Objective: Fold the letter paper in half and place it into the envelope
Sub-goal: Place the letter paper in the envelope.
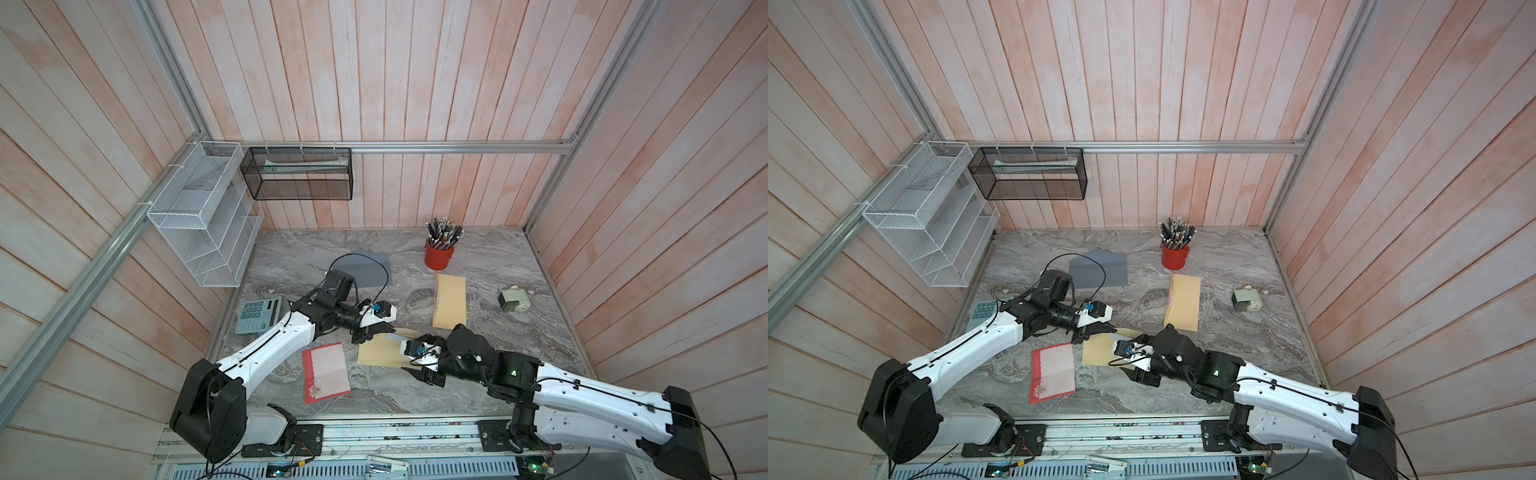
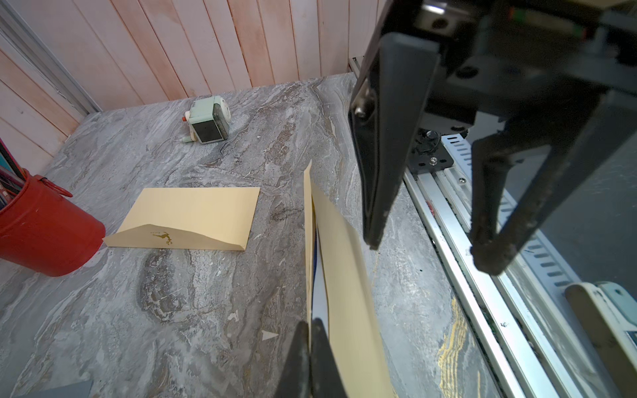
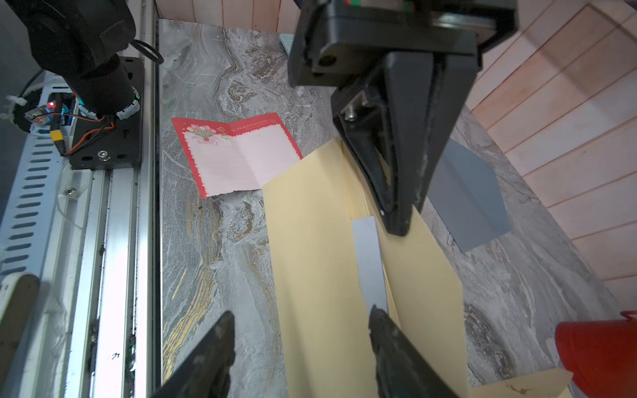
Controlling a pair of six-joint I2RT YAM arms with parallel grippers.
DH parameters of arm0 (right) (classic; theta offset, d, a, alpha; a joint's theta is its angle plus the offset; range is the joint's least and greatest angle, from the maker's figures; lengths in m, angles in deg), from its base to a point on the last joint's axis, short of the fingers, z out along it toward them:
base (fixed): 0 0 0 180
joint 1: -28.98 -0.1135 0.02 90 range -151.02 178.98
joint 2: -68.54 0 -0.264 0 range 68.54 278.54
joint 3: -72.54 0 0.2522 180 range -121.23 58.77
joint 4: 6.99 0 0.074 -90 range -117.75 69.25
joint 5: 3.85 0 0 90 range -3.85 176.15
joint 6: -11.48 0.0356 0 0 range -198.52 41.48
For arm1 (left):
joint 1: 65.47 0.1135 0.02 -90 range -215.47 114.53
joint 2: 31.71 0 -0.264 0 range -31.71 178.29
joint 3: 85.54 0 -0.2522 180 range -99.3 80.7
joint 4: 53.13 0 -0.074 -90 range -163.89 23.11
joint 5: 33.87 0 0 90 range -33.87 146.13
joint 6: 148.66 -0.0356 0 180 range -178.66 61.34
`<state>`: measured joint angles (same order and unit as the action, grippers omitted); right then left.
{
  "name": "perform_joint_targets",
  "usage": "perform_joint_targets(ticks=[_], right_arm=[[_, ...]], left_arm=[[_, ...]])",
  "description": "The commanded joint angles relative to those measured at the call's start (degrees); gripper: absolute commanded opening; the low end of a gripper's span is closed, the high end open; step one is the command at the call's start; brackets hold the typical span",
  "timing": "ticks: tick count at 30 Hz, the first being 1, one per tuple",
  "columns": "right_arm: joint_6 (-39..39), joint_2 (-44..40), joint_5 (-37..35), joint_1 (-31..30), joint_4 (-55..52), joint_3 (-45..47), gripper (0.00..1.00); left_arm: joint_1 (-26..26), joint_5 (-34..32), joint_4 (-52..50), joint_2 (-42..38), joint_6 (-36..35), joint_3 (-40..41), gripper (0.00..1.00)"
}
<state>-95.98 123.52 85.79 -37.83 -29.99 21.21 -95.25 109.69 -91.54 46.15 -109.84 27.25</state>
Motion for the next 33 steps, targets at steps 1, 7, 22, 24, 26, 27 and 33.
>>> perform_joint_targets(ticks=[1,7,22,24,26,27,33], right_arm=[[-0.79,1.66,-5.79,-1.83,4.84,0.78,0.65],[-2.64,3.80,-10.22,-2.01,11.66,2.52,0.65],[-3.77,9.71,-10.35,-0.49,16.40,2.91,0.65],[-3.73,10.36,-9.87,-0.01,17.01,2.85,0.66],[-3.73,10.91,-9.41,0.35,17.65,2.89,0.65],[-3.73,11.31,-9.15,0.70,17.97,2.85,0.65],[-3.12,12.43,-8.32,1.04,18.82,3.51,0.65]], left_arm=[[0.25,1.28,-0.20,0.53,0.55,-1.74,0.00],[0.25,1.30,-0.20,0.20,0.60,-1.61,0.00],[0.25,2.25,-0.53,0.17,0.38,-1.70,0.00],[0.29,2.52,-0.65,0.18,0.38,-1.83,0.00],[0.25,2.71,-0.75,0.18,0.30,-1.83,0.00],[0.25,2.86,-0.78,0.23,0.29,-1.83,0.00],[0.25,3.91,-1.10,0.29,0.12,-1.96,0.00]])
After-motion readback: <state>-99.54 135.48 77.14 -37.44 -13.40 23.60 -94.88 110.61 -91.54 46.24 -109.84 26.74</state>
